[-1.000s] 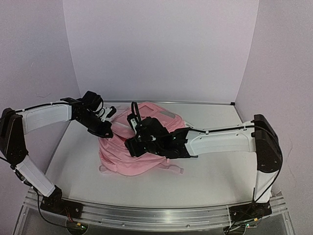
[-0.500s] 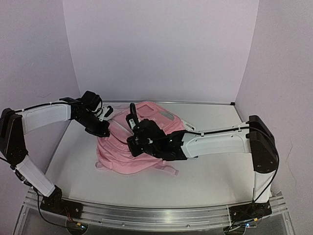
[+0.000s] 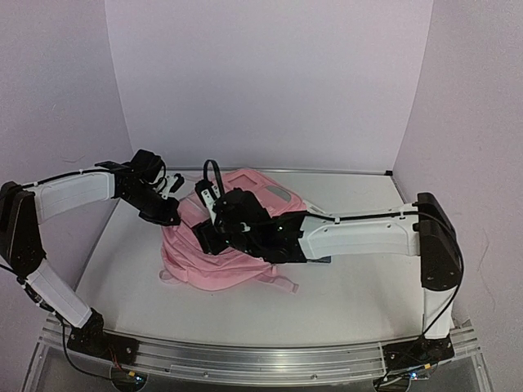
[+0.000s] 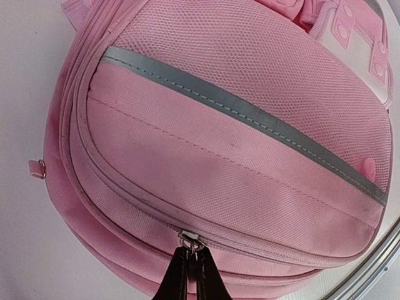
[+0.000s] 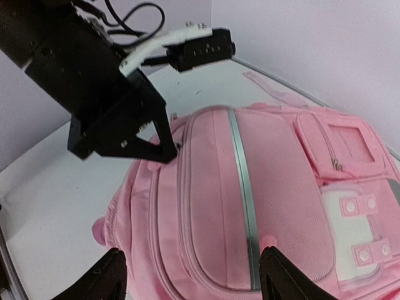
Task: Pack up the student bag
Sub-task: Unzip the student bag at the center of the board.
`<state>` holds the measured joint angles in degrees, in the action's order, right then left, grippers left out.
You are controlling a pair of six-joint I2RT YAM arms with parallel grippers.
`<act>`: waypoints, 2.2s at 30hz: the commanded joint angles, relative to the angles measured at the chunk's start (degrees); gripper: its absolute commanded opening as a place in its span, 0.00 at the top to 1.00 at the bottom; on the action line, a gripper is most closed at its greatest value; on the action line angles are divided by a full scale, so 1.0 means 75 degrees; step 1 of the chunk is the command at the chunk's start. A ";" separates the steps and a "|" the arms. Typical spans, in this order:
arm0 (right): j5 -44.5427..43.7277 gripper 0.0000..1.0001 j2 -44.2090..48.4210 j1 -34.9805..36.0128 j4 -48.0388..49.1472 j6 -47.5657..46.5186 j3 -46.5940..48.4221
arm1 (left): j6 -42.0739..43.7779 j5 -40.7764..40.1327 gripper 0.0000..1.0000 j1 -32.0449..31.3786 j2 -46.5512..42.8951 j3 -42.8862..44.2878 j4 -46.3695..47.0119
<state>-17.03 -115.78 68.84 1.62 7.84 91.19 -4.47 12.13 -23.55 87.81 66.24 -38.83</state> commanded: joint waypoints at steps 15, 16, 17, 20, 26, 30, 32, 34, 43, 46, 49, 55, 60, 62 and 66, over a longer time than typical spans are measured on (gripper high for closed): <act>-0.1250 0.81 -0.2560 -0.0026 0.0102 -0.1705 0.2583 | -0.0008 0.0172 1.00 0.0033 -0.0364 0.0170 0.0295; -0.1236 0.90 -0.2517 -0.0026 0.0099 -0.1692 0.2565 | -0.0002 0.0101 1.00 0.0030 -0.0372 0.0160 0.0291; -0.1195 0.97 -0.2428 -0.0026 0.0107 -0.1664 0.2497 | -0.0002 -0.0010 1.00 0.0035 -0.0385 0.0157 0.0279; -0.1002 1.00 -0.2013 0.0012 0.0106 -0.1621 0.2111 | -0.0010 -0.0402 1.00 0.0117 -0.0409 0.0171 0.0229; -0.0327 1.00 -0.0737 0.0222 0.0136 -0.1351 0.0811 | -0.0164 -0.0688 1.00 0.0766 -0.0491 0.0230 0.0141; 0.0361 1.00 0.0067 0.0354 0.0151 -0.0932 -0.0006 | -0.0172 -0.0486 1.00 0.1049 -0.0593 0.0193 0.0192; 0.0843 1.00 0.0385 0.0404 0.0148 -0.0698 -0.0302 | -0.0096 -0.0407 1.00 0.1056 -0.0590 0.0189 0.0187; 0.1304 1.00 0.0712 0.0428 0.0156 -0.0485 -0.0578 | -0.0052 -0.0346 1.00 0.1073 -0.0583 0.0176 0.0191; 0.3068 1.00 0.1741 0.0431 0.0509 0.0243 -0.1353 | 0.0136 0.0823 1.00 0.1071 -0.0147 0.0217 0.0372; 0.3389 1.00 0.1774 0.0431 0.0594 0.0361 -0.1390 | 0.0099 0.1213 1.00 0.1069 0.0150 0.0304 0.0406; 0.3027 1.00 0.1754 0.0431 0.0624 0.0495 -0.1428 | 0.0043 0.1411 0.97 0.1073 0.0344 0.0378 0.0417; 0.1428 0.92 0.1729 0.0431 0.0547 0.0828 -0.1515 | 0.0048 0.1052 0.60 0.1069 -0.0406 0.0028 0.0861; 0.0611 0.78 0.1633 0.0431 0.0415 0.0917 -0.1692 | 0.0248 0.1103 0.40 0.1063 -0.1307 -0.0422 0.1309; 0.0507 0.76 0.1573 0.0430 0.0369 0.0912 -0.1693 | 0.0343 0.1212 0.38 0.1062 -0.1496 -0.0510 0.1374; 0.0382 0.77 0.1386 0.0429 0.0303 0.0920 -0.1650 | 0.0557 0.1744 0.37 0.1052 -0.1787 -0.0617 0.1442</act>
<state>-10.74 -106.45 71.99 3.10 13.88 78.67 -2.83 22.02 -15.55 76.99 62.61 -31.37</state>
